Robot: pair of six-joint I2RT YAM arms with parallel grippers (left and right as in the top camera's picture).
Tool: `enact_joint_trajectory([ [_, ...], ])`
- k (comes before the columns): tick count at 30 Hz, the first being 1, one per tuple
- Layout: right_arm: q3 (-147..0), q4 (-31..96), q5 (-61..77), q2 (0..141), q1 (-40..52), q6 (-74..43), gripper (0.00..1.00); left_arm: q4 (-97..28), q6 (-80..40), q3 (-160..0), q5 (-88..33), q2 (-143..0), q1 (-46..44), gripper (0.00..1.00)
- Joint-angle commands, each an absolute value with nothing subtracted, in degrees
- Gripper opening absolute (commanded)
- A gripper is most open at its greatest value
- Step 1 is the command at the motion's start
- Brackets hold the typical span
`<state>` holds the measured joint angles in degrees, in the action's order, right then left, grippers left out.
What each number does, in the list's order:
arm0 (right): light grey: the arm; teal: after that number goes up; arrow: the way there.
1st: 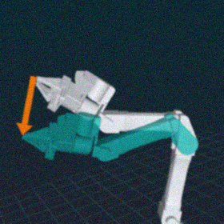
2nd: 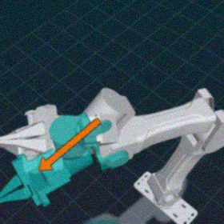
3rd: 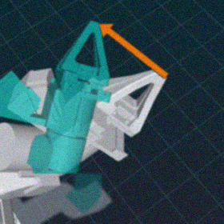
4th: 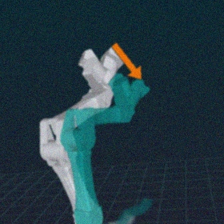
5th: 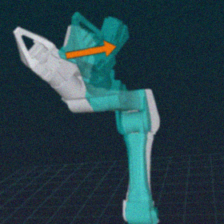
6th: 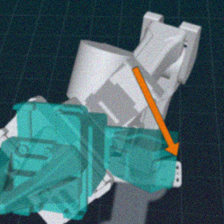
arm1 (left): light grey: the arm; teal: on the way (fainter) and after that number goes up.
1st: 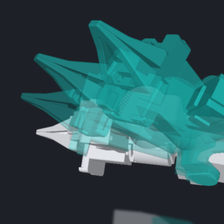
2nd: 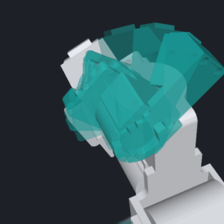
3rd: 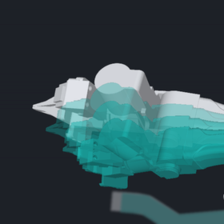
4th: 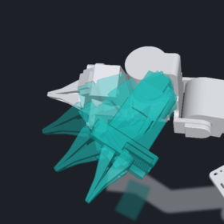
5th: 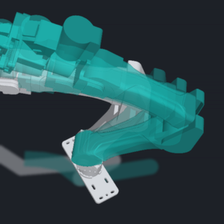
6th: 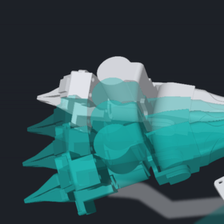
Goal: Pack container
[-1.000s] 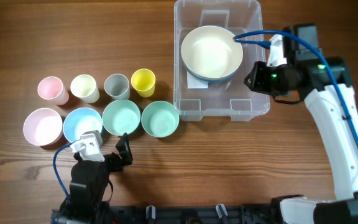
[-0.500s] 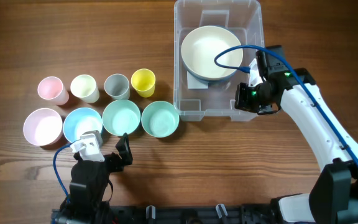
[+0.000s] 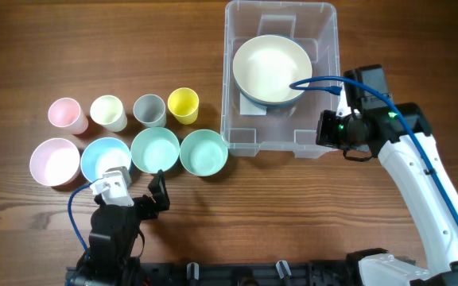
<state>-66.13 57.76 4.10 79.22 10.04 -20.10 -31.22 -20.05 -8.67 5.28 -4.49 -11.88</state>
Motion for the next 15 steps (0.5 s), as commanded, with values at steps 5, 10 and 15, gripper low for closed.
enact_joint_trajectory([
  [5,-65.21,54.50,0.38,83.90,10.11,-21.52,0.05,-31.00,-19.94,-8.43,5.82,-4.12,-11.44,1.00],
  [10,-60.84,54.54,-2.70,84.07,9.28,-25.58,0.04,-31.00,-19.97,-8.43,5.82,-4.12,-11.44,1.00],
  [15,-60.82,56.88,-4.60,78.04,9.30,-25.65,0.04,-30.98,-19.94,-8.43,5.82,-4.12,-11.44,1.00],
])
